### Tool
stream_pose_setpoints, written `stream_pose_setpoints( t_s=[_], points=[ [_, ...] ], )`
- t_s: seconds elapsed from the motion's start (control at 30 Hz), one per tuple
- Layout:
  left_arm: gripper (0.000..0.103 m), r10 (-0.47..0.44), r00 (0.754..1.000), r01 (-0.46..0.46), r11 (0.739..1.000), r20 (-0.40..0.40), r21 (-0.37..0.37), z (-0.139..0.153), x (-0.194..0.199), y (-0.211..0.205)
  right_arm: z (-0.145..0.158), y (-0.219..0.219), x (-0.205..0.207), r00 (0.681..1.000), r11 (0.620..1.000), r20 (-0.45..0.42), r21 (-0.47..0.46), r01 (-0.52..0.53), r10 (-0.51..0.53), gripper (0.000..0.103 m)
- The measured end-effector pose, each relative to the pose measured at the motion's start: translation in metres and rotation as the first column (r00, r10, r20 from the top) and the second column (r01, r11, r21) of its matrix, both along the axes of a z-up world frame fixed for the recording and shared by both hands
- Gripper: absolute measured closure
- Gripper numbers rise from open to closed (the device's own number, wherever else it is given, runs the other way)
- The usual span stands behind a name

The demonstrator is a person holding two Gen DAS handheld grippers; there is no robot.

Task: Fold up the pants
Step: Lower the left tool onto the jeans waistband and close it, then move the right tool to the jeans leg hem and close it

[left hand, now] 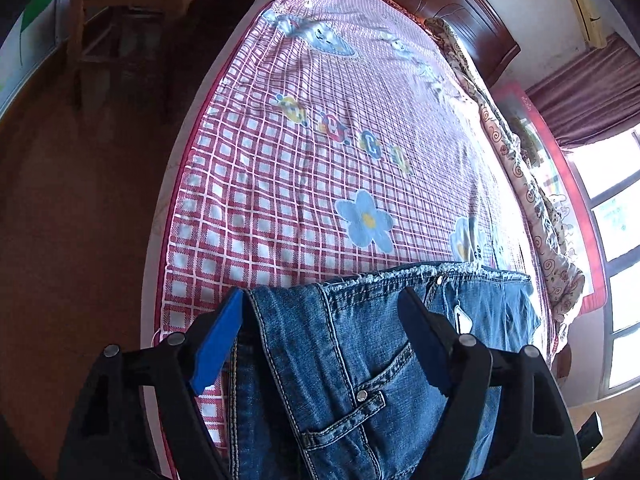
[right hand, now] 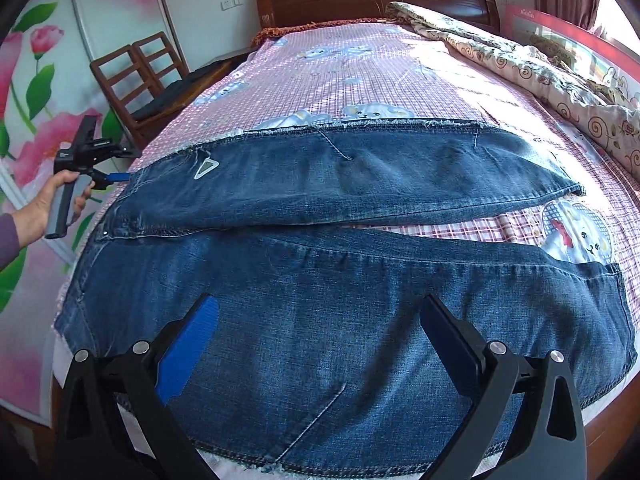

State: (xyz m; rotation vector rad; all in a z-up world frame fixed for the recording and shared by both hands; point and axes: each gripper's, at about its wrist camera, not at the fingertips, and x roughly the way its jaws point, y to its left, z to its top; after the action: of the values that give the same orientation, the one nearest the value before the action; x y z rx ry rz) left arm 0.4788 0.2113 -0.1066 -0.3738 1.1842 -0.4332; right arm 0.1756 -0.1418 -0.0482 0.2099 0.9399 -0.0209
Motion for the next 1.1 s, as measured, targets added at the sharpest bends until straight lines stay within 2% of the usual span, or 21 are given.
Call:
stream_pose_setpoints(
  t_s=[0.13, 0.3, 0.37, 0.4, 0.43, 0.47, 0.53, 0.67, 0.77, 0.83, 0.97, 1.1],
  points=[
    [0.021, 0.015, 1.0, -0.015, 1.0, -0.001, 0.006, -0.004, 0.001, 0.011, -0.002, 0.005, 0.002, 1.0, 1.0, -0.009, 0.011, -0.013, 0.013, 0.003],
    [0.023, -0.055, 0.998, 0.055, 0.998, 0.021, 0.008, -0.008, -0.005, 0.004, -0.008, 0.006, 0.003, 0.999, 1.0, -0.031, 0.011, -0.01, 0.01, 0.003],
    [0.038, -0.057, 0.998, 0.057, 0.998, 0.02, 0.004, -0.008, -0.005, 0.004, -0.01, 0.005, 0.002, 0.999, 1.0, -0.036, 0.009, -0.012, 0.012, 0.003],
    [0.053, -0.06, 0.998, 0.06, 0.998, 0.018, 0.007, -0.008, -0.006, 0.004, -0.011, 0.005, 0.002, 0.999, 1.0, -0.039, 0.007, -0.012, 0.012, 0.003],
    [0.075, -0.064, 0.998, 0.064, 0.998, 0.006, 0.024, -0.01, -0.006, 0.003, -0.012, 0.004, 0.001, 0.999, 1.0, -0.04, 0.008, -0.011, 0.012, 0.003],
    [0.076, -0.069, 0.997, 0.068, 0.997, 0.016, 0.039, -0.01, -0.009, 0.002, -0.012, 0.004, 0.001, 0.999, 1.0, -0.041, 0.01, -0.01, 0.011, 0.003],
    [0.084, -0.088, 0.996, 0.085, 0.994, 0.032, 0.062, -0.006, -0.012, -0.005, -0.013, 0.003, 0.001, 0.999, 1.0, -0.043, 0.012, -0.008, 0.009, 0.003],
    [0.088, -0.073, 0.995, 0.062, 0.987, 0.073, 0.149, 0.007, -0.018, -0.015, -0.015, -0.002, 0.001, 0.999, 1.0, -0.047, 0.018, -0.004, 0.005, 0.003],
    [0.09, -0.028, 0.987, -0.003, 0.982, 0.161, 0.187, 0.03, -0.037, -0.022, -0.015, -0.009, -0.001, 0.999, 1.0, -0.04, 0.021, 0.001, -0.001, 0.003],
    [0.091, -0.039, 0.97, -0.017, 0.974, 0.239, 0.226, 0.049, -0.057, -0.032, -0.015, -0.023, -0.001, 0.999, 0.999, -0.04, 0.033, 0.008, -0.007, 0.003],
    [0.091, -0.016, 0.949, -0.049, 0.979, 0.316, 0.197, 0.079, -0.093, -0.037, -0.007, -0.081, 0.003, 0.996, 0.994, -0.047, 0.075, 0.079, -0.075, 0.003],
    [0.09, 0.019, 0.934, -0.084, 0.983, 0.357, 0.166, 0.097, -0.119, -0.036, 0.022, -0.165, 0.024, 0.988, 0.984, -0.04, 0.093, 0.154, -0.151, 0.003]
  ],
)
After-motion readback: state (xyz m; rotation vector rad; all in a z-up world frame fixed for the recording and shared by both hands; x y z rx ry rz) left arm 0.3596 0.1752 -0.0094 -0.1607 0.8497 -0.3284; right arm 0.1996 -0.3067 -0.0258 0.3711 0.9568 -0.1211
